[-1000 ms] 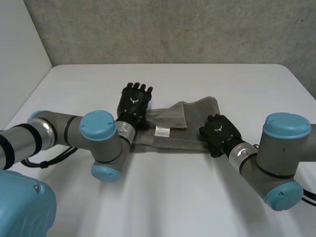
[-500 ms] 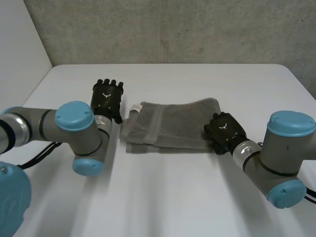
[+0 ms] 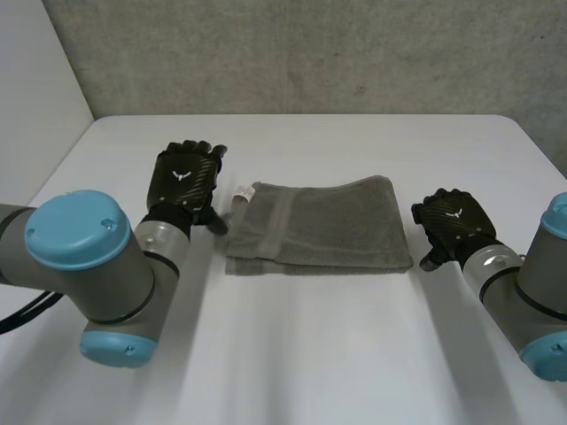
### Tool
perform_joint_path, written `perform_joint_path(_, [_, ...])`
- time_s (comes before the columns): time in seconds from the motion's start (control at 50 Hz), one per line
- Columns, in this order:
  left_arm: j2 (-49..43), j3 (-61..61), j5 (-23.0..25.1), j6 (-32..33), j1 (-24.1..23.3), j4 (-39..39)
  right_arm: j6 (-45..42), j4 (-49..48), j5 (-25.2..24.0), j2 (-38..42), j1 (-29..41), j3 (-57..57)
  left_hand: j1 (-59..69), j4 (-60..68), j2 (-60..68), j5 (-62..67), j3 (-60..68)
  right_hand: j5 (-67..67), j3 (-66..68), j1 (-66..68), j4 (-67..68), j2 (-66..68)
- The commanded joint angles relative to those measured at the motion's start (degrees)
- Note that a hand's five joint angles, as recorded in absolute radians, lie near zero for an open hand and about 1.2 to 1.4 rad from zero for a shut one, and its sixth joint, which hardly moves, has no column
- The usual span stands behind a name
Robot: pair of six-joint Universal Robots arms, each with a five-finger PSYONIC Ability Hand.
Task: Fold the towel.
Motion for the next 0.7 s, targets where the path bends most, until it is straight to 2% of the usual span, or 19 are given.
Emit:
perform_joint_path(0.02, [2.4, -4.3, 0.5, -3.7, 0.1, -2.9, 8.6, -1.6, -1.8, 1.6, -0.1, -0.5, 0.6, -3.2, 1.3, 0.8, -2.8, 2.8, -2.3, 3.4, -3.8, 4.1])
perform_joint_path(0.06, [2.7, -4.7, 1.8, -5.9, 0.1, -5.1, 10.4, -1.6, -2.9, 2.3, 0.0, -0.8, 1.3, -3.2, 2.0, 1.4, -2.8, 3.2, -2.3, 3.8, -3.8, 4.4])
perform_joint_path(0.1, [2.8, -4.7, 3.8, -8.0, 0.1, -7.7, 12.3, -1.6, -4.3, 3.1, 0.1, -1.0, 6.3, -3.2, 7.0, 6.5, -2.8, 3.7, -2.3, 4.3, -3.8, 4.9])
perform_joint_path(0.12, [2.8, -4.6, 6.4, -10.0, 0.2, -10.0, 13.9, -1.6, -5.4, 3.7, 0.2, -1.3, 11.8, -3.2, 12.5, 12.0, -2.8, 4.2, -2.3, 4.8, -3.8, 5.4])
perform_joint_path(0.14, [2.8, -4.6, 6.4, -10.0, 0.2, -10.0, 14.9, -1.5, -6.2, 4.4, 0.4, -1.6, 11.9, -3.2, 12.6, 12.0, -2.8, 4.4, -2.3, 4.9, -3.8, 5.6])
perform_joint_path(0.18, [2.8, -4.3, 11.6, -12.2, 0.8, -12.7, 15.5, -1.5, -6.4, 5.3, 0.5, -2.0, 37.4, -3.2, 38.2, 37.6, -2.8, 4.4, -2.3, 5.0, -3.8, 5.6])
perform_joint_path(0.26, [2.8, -4.8, 14.7, -12.5, 2.9, -13.5, 16.1, -0.9, -6.1, 7.0, 0.6, -3.5, 43.3, -3.2, 44.1, 43.5, -2.8, 4.4, -2.3, 5.0, -3.8, 5.6])
perform_joint_path(0.32, [2.7, -5.6, 15.5, -12.5, 5.0, -13.6, 15.6, -0.6, -5.7, 8.2, 0.6, -4.2, 38.9, -3.2, 39.7, 39.1, -2.8, 2.7, -2.3, 3.3, -3.8, 3.9])
perform_joint_path(0.34, [2.7, -5.7, 15.3, -12.5, 5.8, -13.8, 15.6, -0.6, -5.6, 8.5, 0.6, -4.4, 26.5, -3.2, 27.2, 26.6, -2.8, 2.5, -2.3, 3.1, -3.8, 3.8])
perform_joint_path(0.36, [2.7, -5.7, 15.3, -12.5, 5.8, -13.8, 15.4, -0.6, -5.6, 8.8, 0.6, -4.4, 26.3, -3.2, 27.1, 26.5, -2.8, 2.5, -2.3, 3.1, -3.8, 3.8])
perform_joint_path(0.38, [2.7, -5.9, 15.2, -12.6, 6.5, -13.9, 15.4, -0.6, -5.6, 8.8, 0.6, -4.4, 14.7, -3.2, 15.4, 14.8, -2.8, 2.5, -2.3, 3.1, -3.8, 3.8])
perform_joint_path(0.4, [2.6, -6.2, 15.1, -12.6, 7.3, -13.9, 15.4, -0.7, -5.6, 9.0, 0.6, -4.4, 8.7, -3.2, 9.5, 8.9, -2.8, 2.8, -2.3, 3.4, -3.8, 4.1])
perform_joint_path(0.42, [2.6, -6.2, 15.1, -12.6, 7.4, -13.9, 15.2, -0.8, -5.6, 9.1, 0.6, -4.5, 8.7, -3.2, 9.4, 8.8, -2.8, 3.7, -2.3, 4.3, -3.8, 4.9])
perform_joint_path(0.46, [2.6, -6.6, 15.2, -12.7, 8.8, -13.9, 15.0, -0.9, -5.6, 9.2, 0.6, -4.5, -3.6, -3.2, -2.8, -3.4, -2.8, 5.0, -2.3, 5.6, -3.8, 6.3])
perform_joint_path(0.48, [2.6, -6.6, 15.2, -12.7, 8.8, -13.9, 15.0, -0.9, -5.6, 9.2, 0.6, -4.5, -3.6, -3.2, -2.9, -3.4, -2.8, 5.0, -2.3, 5.6, -3.8, 6.3])
perform_joint_path(0.52, [2.4, -6.7, 15.2, -12.6, 9.2, -13.9, 14.9, -1.2, -5.4, 9.3, 0.5, -4.4, -5.0, -3.2, -4.2, -4.8, -2.8, 14.2, -2.3, 14.8, -3.8, 15.5])
perform_joint_path(0.54, [2.4, -6.7, 15.2, -12.6, 9.2, -13.9, 14.9, -1.2, -5.4, 9.3, 0.5, -4.4, -5.0, -3.2, -4.2, -4.8, -2.8, 14.3, -2.3, 14.9, -3.8, 15.5])
perform_joint_path(0.58, [2.4, -6.8, 15.2, -12.6, 9.2, -13.9, 15.0, -1.3, -4.6, 9.2, 0.1, -4.2, -5.0, -3.2, -4.2, -4.8, -2.8, 25.5, -2.3, 26.1, -3.8, 26.8])
perform_joint_path(0.7, [2.6, -6.9, 15.1, -12.6, 9.0, -13.8, 14.9, -1.4, -3.6, 8.1, -1.2, -3.3, -5.0, -3.2, -4.2, -4.8, -2.8, 40.4, -2.3, 40.9, -3.8, 41.6])
